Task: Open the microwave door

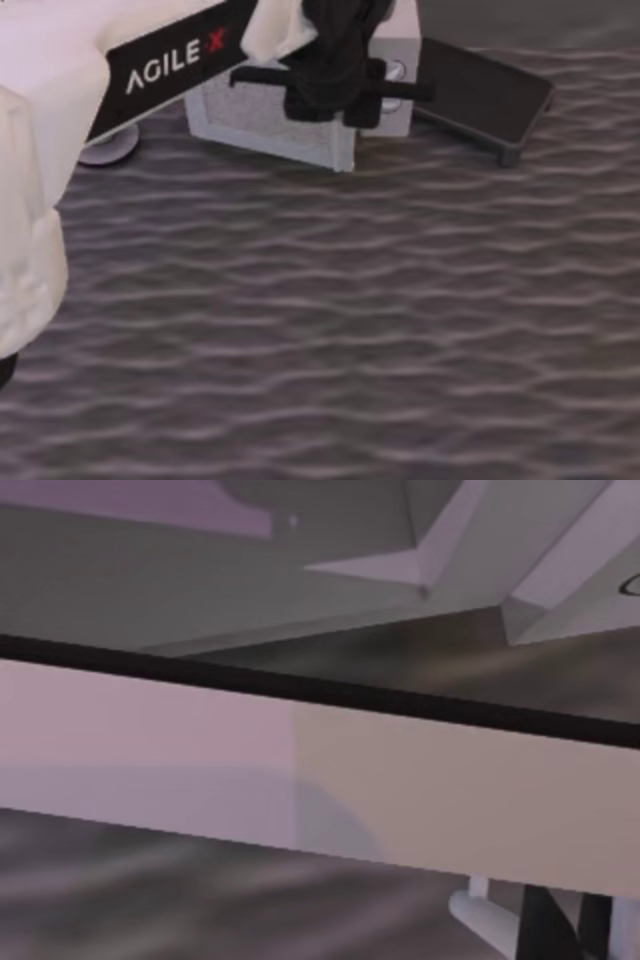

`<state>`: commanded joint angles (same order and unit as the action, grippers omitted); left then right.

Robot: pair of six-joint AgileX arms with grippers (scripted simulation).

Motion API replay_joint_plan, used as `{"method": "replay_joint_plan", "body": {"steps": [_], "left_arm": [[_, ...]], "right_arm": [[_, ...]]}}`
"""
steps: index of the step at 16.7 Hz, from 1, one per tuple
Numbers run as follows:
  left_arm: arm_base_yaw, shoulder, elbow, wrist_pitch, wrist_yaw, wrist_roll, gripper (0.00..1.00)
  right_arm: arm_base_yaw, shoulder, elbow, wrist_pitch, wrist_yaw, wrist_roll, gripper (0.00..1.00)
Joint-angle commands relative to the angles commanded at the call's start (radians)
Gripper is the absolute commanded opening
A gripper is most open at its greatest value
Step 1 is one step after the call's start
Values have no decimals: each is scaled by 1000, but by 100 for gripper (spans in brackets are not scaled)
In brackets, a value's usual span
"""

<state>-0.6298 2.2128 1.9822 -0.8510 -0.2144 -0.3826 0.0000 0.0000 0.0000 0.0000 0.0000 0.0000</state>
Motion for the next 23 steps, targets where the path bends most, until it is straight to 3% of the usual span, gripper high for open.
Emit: {"method": "replay_joint_plan", "body": {"steps": [12, 23], "left_arm": [[16, -101, -162, 81, 57, 108, 0], [16, -102, -163, 82, 57, 108, 0]], "right_arm": [[0, 0, 0, 0, 0, 0, 100], [0, 0, 0, 0, 0, 0, 100]]}}
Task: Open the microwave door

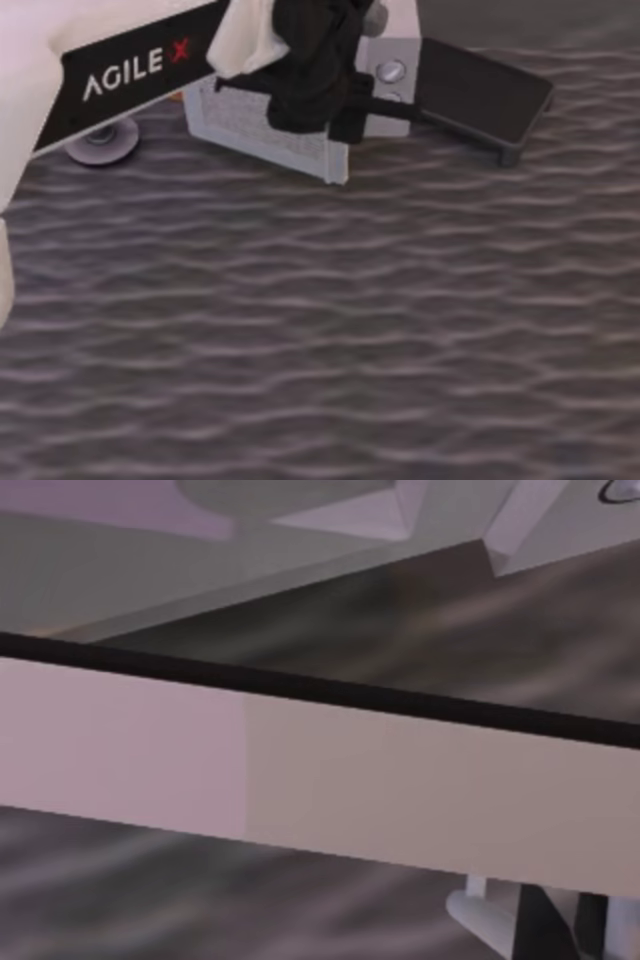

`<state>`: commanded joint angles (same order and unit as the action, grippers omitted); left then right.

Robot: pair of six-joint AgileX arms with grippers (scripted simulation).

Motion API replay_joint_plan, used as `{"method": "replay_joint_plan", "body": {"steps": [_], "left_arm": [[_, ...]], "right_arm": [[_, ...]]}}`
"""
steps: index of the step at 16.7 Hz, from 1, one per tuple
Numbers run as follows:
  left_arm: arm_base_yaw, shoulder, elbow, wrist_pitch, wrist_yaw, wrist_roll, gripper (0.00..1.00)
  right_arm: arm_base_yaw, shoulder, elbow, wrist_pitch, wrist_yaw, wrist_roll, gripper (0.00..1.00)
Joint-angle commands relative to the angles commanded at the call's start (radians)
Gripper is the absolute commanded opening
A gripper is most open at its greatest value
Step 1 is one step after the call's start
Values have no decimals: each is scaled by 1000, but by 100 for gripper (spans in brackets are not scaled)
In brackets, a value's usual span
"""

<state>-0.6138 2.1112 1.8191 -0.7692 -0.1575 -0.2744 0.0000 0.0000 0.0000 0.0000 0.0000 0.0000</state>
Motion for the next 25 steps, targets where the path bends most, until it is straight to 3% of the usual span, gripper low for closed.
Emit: {"method": "replay_joint_plan", "body": {"steps": [13, 25], "left_arm": [[0, 0, 0, 0, 0, 0, 0], [24, -91, -138, 62, 65, 117, 0]], "right_arm": [[0, 0, 0, 0, 0, 0, 100], [0, 0, 0, 0, 0, 0, 100]]}}
